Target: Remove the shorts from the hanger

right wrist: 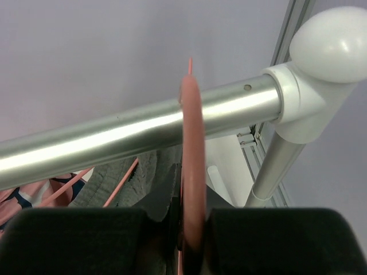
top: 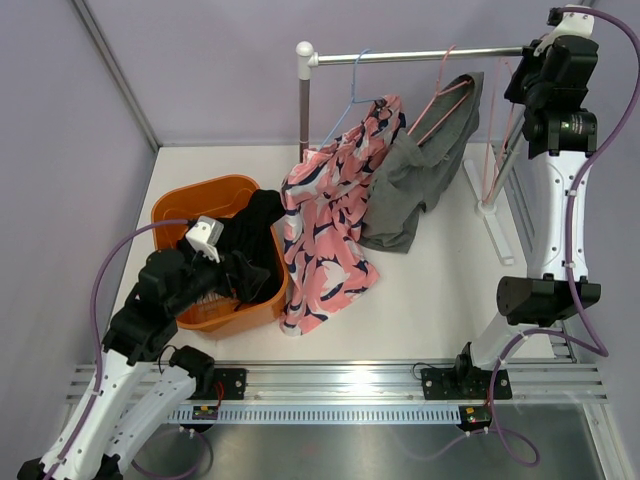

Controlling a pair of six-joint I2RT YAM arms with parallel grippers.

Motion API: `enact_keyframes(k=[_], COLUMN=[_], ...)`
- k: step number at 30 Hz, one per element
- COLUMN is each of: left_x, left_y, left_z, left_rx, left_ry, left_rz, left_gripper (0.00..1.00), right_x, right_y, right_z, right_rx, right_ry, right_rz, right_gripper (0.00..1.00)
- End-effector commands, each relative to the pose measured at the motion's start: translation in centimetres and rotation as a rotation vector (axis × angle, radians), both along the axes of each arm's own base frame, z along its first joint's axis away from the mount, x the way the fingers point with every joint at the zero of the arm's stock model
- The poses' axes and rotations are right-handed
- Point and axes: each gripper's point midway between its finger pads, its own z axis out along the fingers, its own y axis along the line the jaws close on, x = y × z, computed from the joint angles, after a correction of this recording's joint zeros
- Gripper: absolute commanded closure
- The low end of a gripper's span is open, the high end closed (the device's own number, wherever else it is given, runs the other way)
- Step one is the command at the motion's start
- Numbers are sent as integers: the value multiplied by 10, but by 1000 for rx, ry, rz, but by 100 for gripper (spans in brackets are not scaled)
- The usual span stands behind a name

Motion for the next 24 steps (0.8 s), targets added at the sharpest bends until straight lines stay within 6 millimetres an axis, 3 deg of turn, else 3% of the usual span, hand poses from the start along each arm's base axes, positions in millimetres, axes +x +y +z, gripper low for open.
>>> enact_keyframes(k=[1, 13, 24], left_x=[1, 2, 1], left_y=[1, 0, -2], left_z=[2, 0, -3], left_rx=[9, 11, 16], left_ry=[-21, -19, -4], left_rz=[0, 0, -10], left_gripper=[1, 1, 1], right_x=[-4, -2, 18], right_y=[-2, 25, 15], right_z=[33, 46, 14], right_rx=[-28, -116, -126], right_ry=[-120, -173, -112], right_rz=[0, 182, 168], right_gripper=[100, 100, 100])
